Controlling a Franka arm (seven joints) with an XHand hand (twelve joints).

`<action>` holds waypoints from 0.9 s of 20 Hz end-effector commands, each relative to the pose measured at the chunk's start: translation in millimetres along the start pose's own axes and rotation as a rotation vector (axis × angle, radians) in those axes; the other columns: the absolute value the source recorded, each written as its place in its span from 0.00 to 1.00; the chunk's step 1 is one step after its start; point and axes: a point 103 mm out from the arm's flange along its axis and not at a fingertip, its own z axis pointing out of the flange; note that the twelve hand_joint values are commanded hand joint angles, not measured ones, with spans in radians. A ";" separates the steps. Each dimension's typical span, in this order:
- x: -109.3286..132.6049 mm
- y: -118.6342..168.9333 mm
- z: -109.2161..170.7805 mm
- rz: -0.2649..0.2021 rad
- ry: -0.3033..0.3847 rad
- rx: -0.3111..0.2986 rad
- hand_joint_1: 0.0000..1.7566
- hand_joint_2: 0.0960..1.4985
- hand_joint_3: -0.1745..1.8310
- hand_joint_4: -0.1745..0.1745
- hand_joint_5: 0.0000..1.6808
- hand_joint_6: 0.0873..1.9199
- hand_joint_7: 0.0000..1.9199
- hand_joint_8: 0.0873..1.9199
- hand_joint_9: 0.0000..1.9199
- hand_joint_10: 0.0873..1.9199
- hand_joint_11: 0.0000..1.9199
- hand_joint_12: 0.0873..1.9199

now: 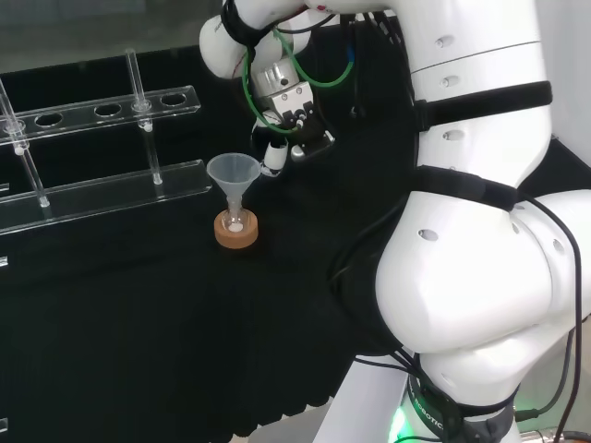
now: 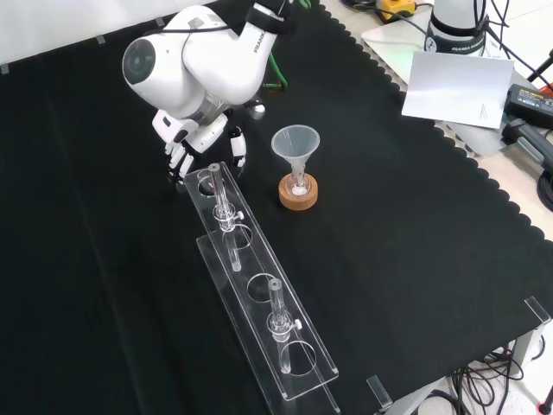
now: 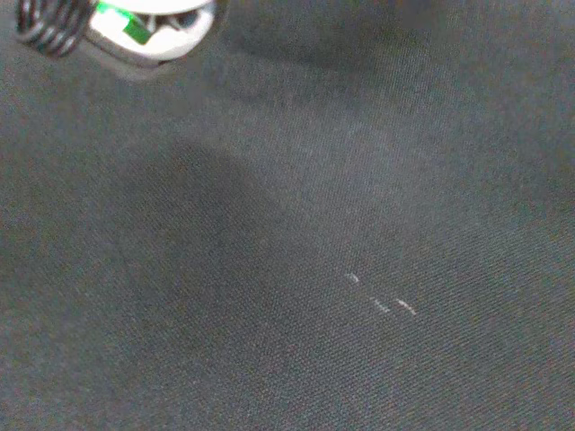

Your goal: Put the weighing funnel back on the table.

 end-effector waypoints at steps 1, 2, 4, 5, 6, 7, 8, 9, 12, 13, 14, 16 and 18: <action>-5.9 -24.5 -25.8 0.008 0.029 -0.066 0.49 0.37 0.32 0.52 0.19 0.05 0.08 0.30 0.24 0.28 0.18 0.68; -7.1 -29.3 -29.8 0.012 0.030 -0.074 0.49 0.37 0.32 0.52 0.19 0.05 0.08 0.30 0.24 0.28 0.18 0.69; -9.7 -40.1 -38.0 0.020 0.030 -0.085 0.49 0.37 0.32 0.52 0.20 0.03 0.08 0.30 0.24 0.29 0.18 0.68; -10.9 -45.8 -41.8 0.025 0.032 -0.091 0.48 0.37 0.32 0.52 0.20 0.02 0.08 0.30 0.24 0.29 0.18 0.68; -12.0 -51.5 -45.5 0.031 0.035 -0.098 0.48 0.37 0.32 0.52 0.20 0.02 0.08 0.30 0.24 0.29 0.18 0.68; -12.9 -57.5 -49.3 0.037 0.037 -0.107 0.48 0.37 0.32 0.52 0.20 0.02 0.08 0.30 0.24 0.29 0.18 0.68; -13.9 -62.8 -52.9 0.042 0.037 -0.116 0.48 0.37 0.32 0.52 0.20 0.02 0.08 0.30 0.24 0.29 0.18 0.68; -14.9 -67.9 -56.6 0.047 0.041 -0.124 0.48 0.37 0.32 0.52 0.21 0.01 0.08 0.30 0.24 0.29 0.18 0.68; -16.8 -79.5 -64.5 0.060 0.045 -0.137 0.48 0.37 0.32 0.52 0.21 0.01 0.09 0.30 0.23 0.29 0.18 0.68; -16.9 -84.1 -67.1 0.065 0.045 -0.144 0.48 0.37 0.32 0.52 0.21 0.01 0.09 0.30 0.23 0.29 0.18 0.68; -16.8 -88.7 -69.5 0.069 0.046 -0.150 0.48 0.37 0.32 0.52 0.21 0.01 0.09 0.30 0.23 0.29 0.18 0.68; -16.6 -97.7 -73.2 0.076 0.042 -0.152 0.48 0.37 0.32 0.52 0.21 0.01 0.09 0.30 0.23 0.29 0.17 0.68; -16.5 -105.5 -75.7 0.085 0.042 -0.157 0.48 0.37 0.31 0.52 0.21 0.01 0.09 0.30 0.23 0.29 0.17 0.68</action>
